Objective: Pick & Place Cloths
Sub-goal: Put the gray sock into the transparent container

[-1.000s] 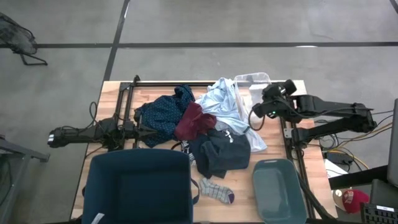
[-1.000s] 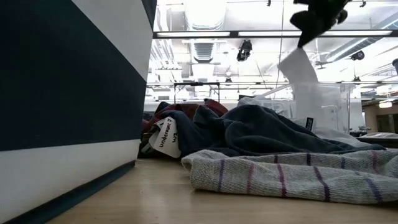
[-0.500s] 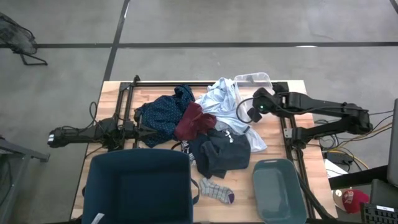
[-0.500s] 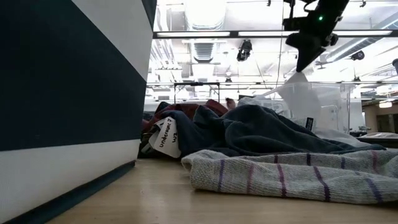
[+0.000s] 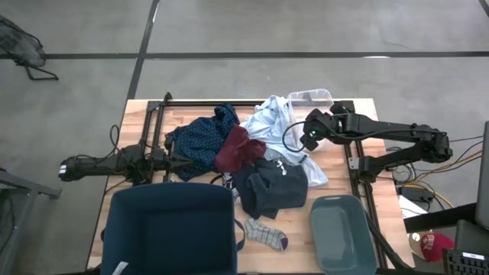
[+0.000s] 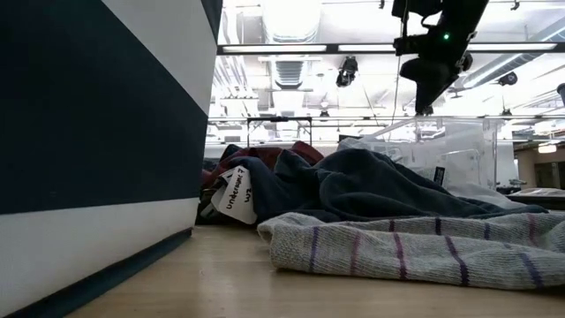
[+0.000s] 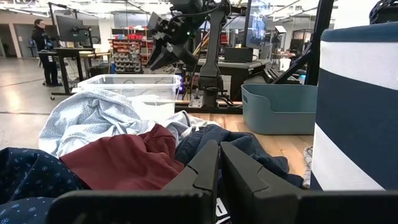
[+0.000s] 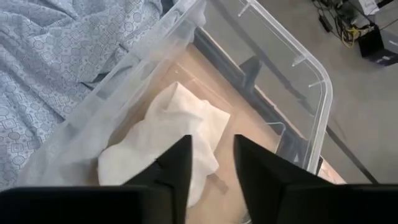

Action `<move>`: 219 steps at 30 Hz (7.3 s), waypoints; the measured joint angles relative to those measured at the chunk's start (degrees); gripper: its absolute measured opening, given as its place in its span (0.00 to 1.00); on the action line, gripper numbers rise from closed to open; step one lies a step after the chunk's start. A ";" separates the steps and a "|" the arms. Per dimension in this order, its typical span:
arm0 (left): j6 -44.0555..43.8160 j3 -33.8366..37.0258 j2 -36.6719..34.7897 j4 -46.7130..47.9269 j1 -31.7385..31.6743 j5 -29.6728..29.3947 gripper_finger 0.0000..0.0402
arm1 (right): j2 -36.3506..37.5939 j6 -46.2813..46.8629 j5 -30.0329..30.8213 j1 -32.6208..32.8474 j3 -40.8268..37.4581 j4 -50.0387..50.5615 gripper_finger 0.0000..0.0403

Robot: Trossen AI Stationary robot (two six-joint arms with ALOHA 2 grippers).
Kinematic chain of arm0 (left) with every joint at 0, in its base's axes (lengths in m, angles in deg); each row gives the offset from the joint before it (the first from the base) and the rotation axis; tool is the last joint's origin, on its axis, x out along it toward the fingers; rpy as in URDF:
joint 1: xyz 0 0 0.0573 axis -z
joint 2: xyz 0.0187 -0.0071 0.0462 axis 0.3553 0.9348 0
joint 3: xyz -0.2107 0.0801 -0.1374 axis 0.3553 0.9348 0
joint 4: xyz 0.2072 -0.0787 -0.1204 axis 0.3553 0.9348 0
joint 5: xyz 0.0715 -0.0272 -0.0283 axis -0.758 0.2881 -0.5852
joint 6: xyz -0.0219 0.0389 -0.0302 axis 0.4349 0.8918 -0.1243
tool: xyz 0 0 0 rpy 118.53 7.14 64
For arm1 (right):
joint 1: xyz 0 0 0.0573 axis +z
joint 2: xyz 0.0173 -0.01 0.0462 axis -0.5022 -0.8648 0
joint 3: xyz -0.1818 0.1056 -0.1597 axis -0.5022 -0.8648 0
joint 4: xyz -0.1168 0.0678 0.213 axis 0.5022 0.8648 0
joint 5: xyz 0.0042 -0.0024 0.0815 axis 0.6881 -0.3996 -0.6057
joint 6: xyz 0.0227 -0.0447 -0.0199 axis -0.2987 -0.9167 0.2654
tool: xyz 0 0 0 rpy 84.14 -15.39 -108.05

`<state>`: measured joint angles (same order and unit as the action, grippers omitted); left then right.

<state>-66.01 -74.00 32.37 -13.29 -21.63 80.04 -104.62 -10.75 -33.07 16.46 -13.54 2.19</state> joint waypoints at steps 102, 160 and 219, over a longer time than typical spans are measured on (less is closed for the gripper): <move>0.00 0.00 0.24 0.04 -0.01 0.01 0.06 | -55.89 4.56 -22.12 48.98 32.02 -14.90 0.04; 0.00 0.00 0.35 0.01 -0.01 0.01 0.06 | -25.38 33.76 23.01 48.66 35.29 31.94 0.03; 0.00 0.00 0.35 0.00 -0.01 0.02 0.06 | -2.21 17.35 20.96 5.37 -3.25 5.40 0.06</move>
<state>-66.01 -74.00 32.72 -13.29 -21.64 80.05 -106.83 6.60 -12.11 21.83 -16.79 7.59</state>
